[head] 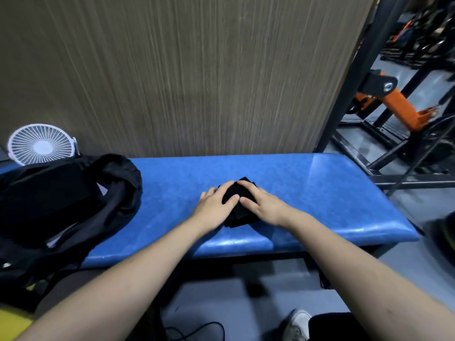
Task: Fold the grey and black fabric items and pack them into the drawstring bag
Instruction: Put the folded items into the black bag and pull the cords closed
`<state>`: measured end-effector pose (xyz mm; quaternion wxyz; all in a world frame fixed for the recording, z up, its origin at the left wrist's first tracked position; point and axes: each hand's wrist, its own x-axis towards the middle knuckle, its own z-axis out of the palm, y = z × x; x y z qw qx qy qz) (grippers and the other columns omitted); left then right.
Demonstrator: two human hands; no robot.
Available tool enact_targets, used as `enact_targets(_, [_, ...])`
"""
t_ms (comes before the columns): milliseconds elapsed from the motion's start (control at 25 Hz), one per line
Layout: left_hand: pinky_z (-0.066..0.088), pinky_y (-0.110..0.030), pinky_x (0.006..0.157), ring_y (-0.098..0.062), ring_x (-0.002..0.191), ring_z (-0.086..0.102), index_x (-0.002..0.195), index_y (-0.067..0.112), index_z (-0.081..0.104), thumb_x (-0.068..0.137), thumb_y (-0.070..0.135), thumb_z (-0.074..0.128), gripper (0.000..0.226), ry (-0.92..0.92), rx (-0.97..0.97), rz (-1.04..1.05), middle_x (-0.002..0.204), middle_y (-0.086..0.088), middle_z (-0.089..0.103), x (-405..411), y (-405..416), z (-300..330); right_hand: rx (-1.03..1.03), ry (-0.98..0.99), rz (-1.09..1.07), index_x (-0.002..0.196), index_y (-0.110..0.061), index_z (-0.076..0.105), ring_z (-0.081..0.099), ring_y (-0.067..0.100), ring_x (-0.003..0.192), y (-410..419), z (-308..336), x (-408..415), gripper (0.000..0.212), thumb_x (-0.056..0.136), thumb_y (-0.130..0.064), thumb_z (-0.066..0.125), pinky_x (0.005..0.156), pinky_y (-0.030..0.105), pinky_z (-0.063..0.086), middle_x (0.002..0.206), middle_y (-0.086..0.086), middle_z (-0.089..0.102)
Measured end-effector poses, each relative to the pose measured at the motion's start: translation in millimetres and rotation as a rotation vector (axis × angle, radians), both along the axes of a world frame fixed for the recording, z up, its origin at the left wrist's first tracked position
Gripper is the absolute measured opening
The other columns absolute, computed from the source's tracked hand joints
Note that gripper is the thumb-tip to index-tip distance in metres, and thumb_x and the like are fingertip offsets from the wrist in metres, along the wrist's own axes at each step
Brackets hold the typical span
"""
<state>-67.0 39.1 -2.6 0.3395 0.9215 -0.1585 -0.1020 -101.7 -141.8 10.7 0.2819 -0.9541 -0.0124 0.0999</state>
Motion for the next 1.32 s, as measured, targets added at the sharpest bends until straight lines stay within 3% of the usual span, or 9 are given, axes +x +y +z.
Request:
enact_targets(280, [0.049, -0.038, 0.103, -0.019, 0.117, 0.057, 0.132, 0.038, 0.055, 0.082, 0.027, 0.074, 0.054, 0.338, -0.571, 0.222, 0.135, -0.007, 0.049, -37, 14, 4, 0.213, 0.057, -0.033, 0.152, -0.041, 0.029, 0.05, 0.023, 0.127, 25, 4, -36, 0.054, 0.102, -0.04, 0.05, 0.11, 0.038, 0.04, 0.142, 0.008, 0.047])
enact_targets(440, [0.035, -0.039, 0.113, -0.024, 0.132, 0.039, 0.141, 0.039, 0.042, 0.083, 0.041, 0.072, 0.066, 0.188, -0.423, 0.554, 0.135, -0.004, 0.036, -83, 14, -5, 0.343, 0.033, -0.097, 0.15, -0.035, 0.037, 0.052, 0.021, 0.126, 50, 8, -65, 0.053, 0.101, -0.03, 0.056, 0.105, 0.03, 0.043, 0.144, 0.008, 0.047])
enact_targets(560, [0.038, -0.037, 0.111, -0.023, 0.132, 0.037, 0.141, 0.032, 0.038, 0.078, 0.051, 0.076, 0.076, 0.265, -0.496, 0.64, 0.137, -0.006, 0.031, -102, 28, -4, 0.399, 0.016, -0.109, 0.15, -0.03, 0.041, 0.054, 0.014, 0.121, 69, 13, -85, 0.052, 0.101, -0.025, 0.057, 0.089, 0.016, 0.042, 0.144, 0.004, 0.05])
enact_targets(800, [0.034, -0.022, 0.094, -0.02, 0.119, 0.044, 0.151, 0.048, 0.024, 0.089, 0.047, 0.067, 0.075, 0.29, -0.575, 0.546, 0.13, -0.009, 0.032, -122, 59, 4, 0.436, 0.029, -0.104, 0.148, -0.036, 0.043, 0.051, 0.013, 0.117, 111, 15, -108, 0.053, 0.098, -0.032, 0.06, 0.094, 0.02, 0.038, 0.14, 0.002, 0.045])
enact_targets(920, [0.032, -0.026, 0.104, -0.022, 0.124, 0.045, 0.151, 0.053, 0.018, 0.094, 0.043, 0.061, 0.072, 0.23, -0.57, 0.459, 0.126, -0.005, 0.035, -126, 74, 5, 0.515, -0.011, -0.14, 0.142, -0.035, 0.052, 0.054, 0.006, 0.118, 117, 17, -108, 0.051, 0.093, -0.029, 0.067, 0.096, 0.021, 0.045, 0.141, -0.002, 0.052])
enact_targets(1040, [0.031, -0.038, 0.117, -0.019, 0.134, 0.042, 0.149, 0.059, 0.015, 0.095, 0.039, 0.06, 0.073, 0.171, -0.586, 0.382, 0.142, 0.0, 0.04, -128, 92, 9, 0.645, -0.032, -0.123, 0.133, -0.028, 0.061, 0.064, -0.009, 0.095, 126, 27, -109, 0.045, 0.091, -0.014, 0.068, 0.079, 0.009, 0.049, 0.122, -0.01, 0.067])
enact_targets(1120, [0.034, -0.035, 0.116, -0.013, 0.133, 0.046, 0.149, 0.057, 0.021, 0.097, 0.033, 0.06, 0.07, 0.128, -0.629, 0.333, 0.147, 0.004, 0.045, -128, 106, 20, 0.728, -0.026, -0.109, 0.129, -0.032, 0.063, 0.067, -0.008, 0.094, 133, 36, -105, 0.045, 0.088, -0.014, 0.071, 0.081, 0.012, 0.052, 0.119, -0.01, 0.069])
enact_targets(1240, [0.043, -0.023, 0.107, -0.005, 0.122, 0.056, 0.144, 0.049, 0.041, 0.099, 0.026, 0.059, 0.054, 0.091, -0.707, 0.27, 0.141, 0.01, 0.056, -123, 132, 42, 0.844, -0.031, -0.086, 0.132, -0.044, 0.057, 0.068, 0.012, 0.112, 151, 48, -93, 0.064, 0.075, -0.026, 0.081, 0.098, 0.035, 0.055, 0.134, 0.0, 0.06])
enact_targets(1320, [0.044, -0.008, 0.093, 0.002, 0.116, 0.058, 0.142, 0.044, 0.047, 0.099, 0.023, 0.059, 0.05, 0.038, -0.713, 0.261, 0.136, 0.012, 0.059, -118, 152, 59, 0.903, -0.007, -0.071, 0.14, -0.043, 0.047, 0.069, 0.016, 0.112, 167, 59, -84, 0.073, 0.08, -0.018, 0.081, 0.097, 0.035, 0.056, 0.135, -0.001, 0.059])
